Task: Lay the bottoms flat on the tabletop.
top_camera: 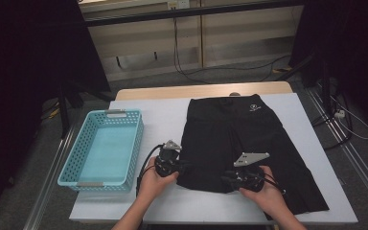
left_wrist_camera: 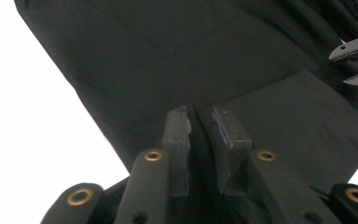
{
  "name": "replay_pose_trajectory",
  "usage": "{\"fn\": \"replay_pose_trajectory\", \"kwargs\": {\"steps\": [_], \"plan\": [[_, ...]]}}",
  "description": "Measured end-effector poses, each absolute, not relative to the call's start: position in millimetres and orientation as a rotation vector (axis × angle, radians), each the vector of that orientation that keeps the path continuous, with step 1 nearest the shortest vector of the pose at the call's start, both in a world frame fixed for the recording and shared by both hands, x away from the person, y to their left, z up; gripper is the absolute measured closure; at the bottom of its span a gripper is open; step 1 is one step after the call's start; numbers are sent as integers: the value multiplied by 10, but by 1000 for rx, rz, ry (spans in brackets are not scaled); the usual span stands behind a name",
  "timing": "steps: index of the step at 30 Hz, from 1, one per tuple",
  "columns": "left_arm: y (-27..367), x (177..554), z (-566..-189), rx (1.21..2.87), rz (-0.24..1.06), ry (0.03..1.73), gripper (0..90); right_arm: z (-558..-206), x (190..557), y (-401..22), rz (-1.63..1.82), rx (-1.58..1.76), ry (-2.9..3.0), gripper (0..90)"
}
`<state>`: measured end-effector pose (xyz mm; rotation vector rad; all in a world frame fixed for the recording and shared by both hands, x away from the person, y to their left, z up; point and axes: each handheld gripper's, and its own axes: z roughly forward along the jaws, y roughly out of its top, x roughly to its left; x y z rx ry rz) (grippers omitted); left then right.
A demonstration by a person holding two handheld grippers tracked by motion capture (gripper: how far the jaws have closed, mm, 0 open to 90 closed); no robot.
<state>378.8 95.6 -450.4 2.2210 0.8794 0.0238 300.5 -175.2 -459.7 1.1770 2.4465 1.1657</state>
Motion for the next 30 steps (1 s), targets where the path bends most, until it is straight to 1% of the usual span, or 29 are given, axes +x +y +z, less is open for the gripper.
{"fn": "replay_pose_trajectory", "kwargs": {"steps": [10, 17, 21, 30], "plan": [[979, 3703, -4433, 2223, -11, 838, 864, -4589, 2974, -1729, 1193, 1148, 2465, 823], [1016, 3652, -4369, 2215, -58, 826, 887, -4554, 2929, -1725, 1217, 1128, 2466, 826], [1057, 3647, -4334, 2200, -56, 831, 890, -4537, 2909, -1713, 1237, 1121, 2466, 816], [1119, 3632, -4273, 2180, -56, 831, 892, -4528, 2869, -1696, 1251, 1108, 2483, 823]]}}
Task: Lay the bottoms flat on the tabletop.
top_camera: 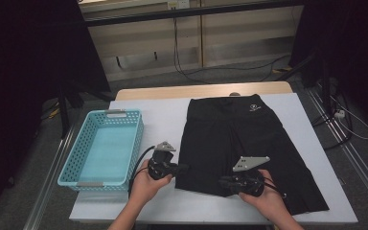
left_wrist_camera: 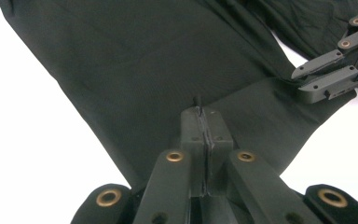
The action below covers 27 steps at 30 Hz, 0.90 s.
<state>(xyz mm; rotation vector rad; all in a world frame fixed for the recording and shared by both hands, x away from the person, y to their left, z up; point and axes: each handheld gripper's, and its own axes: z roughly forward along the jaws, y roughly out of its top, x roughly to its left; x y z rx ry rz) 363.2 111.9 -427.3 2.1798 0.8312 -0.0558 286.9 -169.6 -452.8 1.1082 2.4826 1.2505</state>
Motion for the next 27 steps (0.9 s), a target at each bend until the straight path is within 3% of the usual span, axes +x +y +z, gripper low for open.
{"fn": "replay_pose_trajectory", "kwargs": {"steps": [16, 27], "plan": [[1147, 3587, -4232, 2172, -83, 819, 891, -4507, 2775, -1661, 1266, 1067, 2509, 814], [1133, 3569, -4248, 2184, -93, 811, 888, -4513, 2742, -1621, 1273, 1069, 2520, 709]]}}
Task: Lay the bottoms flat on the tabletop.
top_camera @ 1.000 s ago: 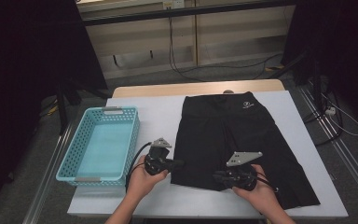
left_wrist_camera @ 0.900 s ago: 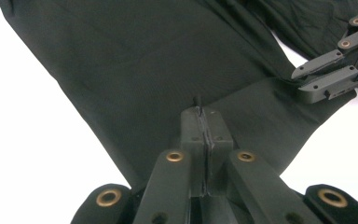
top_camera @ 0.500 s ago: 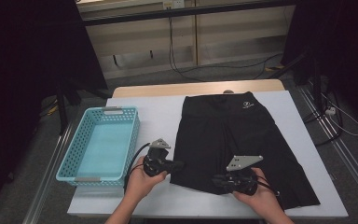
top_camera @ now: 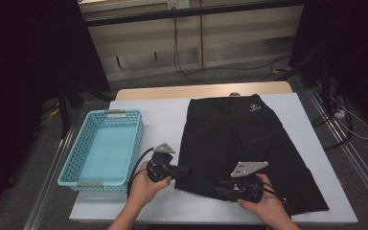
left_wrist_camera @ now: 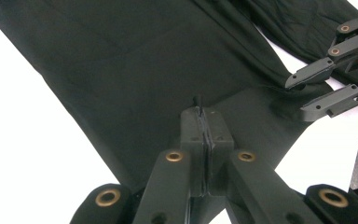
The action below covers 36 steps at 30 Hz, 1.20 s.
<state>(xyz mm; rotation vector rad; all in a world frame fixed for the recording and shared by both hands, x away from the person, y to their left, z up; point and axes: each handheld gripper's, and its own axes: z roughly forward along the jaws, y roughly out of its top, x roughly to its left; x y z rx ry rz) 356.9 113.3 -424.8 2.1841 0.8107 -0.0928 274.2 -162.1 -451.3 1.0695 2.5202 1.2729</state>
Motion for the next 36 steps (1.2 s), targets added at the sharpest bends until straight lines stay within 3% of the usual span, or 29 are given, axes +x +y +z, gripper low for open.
{"fn": "replay_pose_trajectory", "kwargs": {"steps": [12, 16, 22, 24, 27, 36], "plan": [[1187, 3578, -4246, 2168, -107, 833, 839, -4500, 2696, -1587, 1333, 1040, 2583, 684], [1201, 3592, -4242, 2154, -81, 863, 708, -4508, 2676, -1573, 1344, 1021, 2616, 689], [1246, 3675, -4259, 2117, 33, 935, 358, -4508, 2653, -1541, 1345, 983, 2670, 667], [1256, 3701, -4281, 2114, 39, 948, 352, -4487, 2664, -1560, 1362, 999, 2641, 630], [1244, 3738, -4310, 2112, 71, 974, 236, -4437, 2716, -1615, 1411, 1042, 2570, 593], [1180, 3831, -4326, 2102, 102, 999, 171, -4483, 3039, -1555, 1325, 1182, 2417, 614]]}}
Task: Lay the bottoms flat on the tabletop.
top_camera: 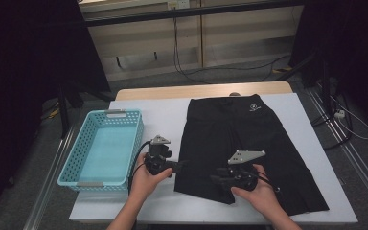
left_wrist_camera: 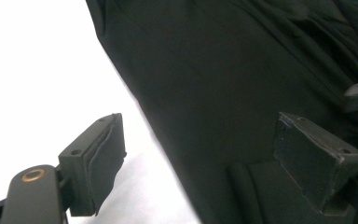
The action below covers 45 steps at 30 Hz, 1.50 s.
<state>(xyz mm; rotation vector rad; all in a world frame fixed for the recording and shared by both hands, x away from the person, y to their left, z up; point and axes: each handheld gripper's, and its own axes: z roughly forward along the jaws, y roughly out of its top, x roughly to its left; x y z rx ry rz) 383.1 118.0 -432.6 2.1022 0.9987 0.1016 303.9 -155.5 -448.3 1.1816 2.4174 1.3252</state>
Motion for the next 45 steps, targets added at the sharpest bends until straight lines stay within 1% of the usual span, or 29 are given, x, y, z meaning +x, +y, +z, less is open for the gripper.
{"fn": "replay_pose_trajectory", "kwargs": {"steps": [4, 9, 11, 12, 13, 16, 19, 20, 22, 24, 26, 28, 30, 33, 35, 38, 40, 45], "plan": [[1179, 3834, -4332, 2113, 116, 993, 171, -4554, 3086, -1483, 1319, 1178, 2474, 627], [1194, 3846, -4318, 2102, 121, 1006, 171, -4610, 3076, -1315, 1263, 1113, 2549, 669], [1202, 3852, -4314, 2104, 123, 1004, 171, -4610, 3037, -1278, 1243, 1082, 2535, 744], [1201, 3853, -4315, 2101, 123, 1007, 171, -4608, 3025, -1275, 1244, 1087, 2538, 800], [1199, 3854, -4317, 2099, 125, 1012, 170, -4613, 3014, -1277, 1260, 1090, 2539, 876], [1199, 3861, -4314, 2099, 128, 1008, 170, -4599, 2980, -1259, 1317, 1040, 2584, 891], [1214, 3872, -4306, 2096, 128, 1011, 170, -4509, 2875, -1204, 1394, 930, 2632, 887], [1213, 3872, -4308, 2093, 130, 1013, 170, -4486, 2817, -1181, 1418, 874, 2669, 873], [1223, 3878, -4304, 2093, 132, 1016, 170, -4455, 2683, -1139, 1438, 780, 2736, 768], [1229, 3882, -4301, 2093, 134, 1015, 170, -4420, 2583, -1119, 1406, 720, 2750, 692], [1230, 3879, -4299, 2093, 136, 1018, 170, -4363, 2547, -1132, 1432, 697, 2737, 651], [1223, 3875, -4296, 2097, 135, 1013, 170, -4304, 2585, -1177, 1460, 727, 2674, 594], [1213, 3878, -4295, 2098, 134, 1010, 169, -4272, 2669, -1241, 1439, 786, 2604, 590], [1201, 3881, -4301, 2104, 133, 1008, 169, -4315, 2809, -1301, 1360, 885, 2521, 610], [1190, 3880, -4308, 2102, 135, 1010, 168, -4389, 2885, -1297, 1301, 926, 2503, 657], [1189, 3881, -4320, 2110, 135, 1009, 166, -4473, 2974, -1244, 1203, 974, 2477, 696], [1192, 3884, -4329, 2113, 136, 1009, 164, -4504, 3017, -1198, 1239, 991, 2482, 727], [1212, 3888, -4323, 2103, 142, 1021, 163, -4534, 3019, -1034, 1299, 960, 2577, 701]]}}
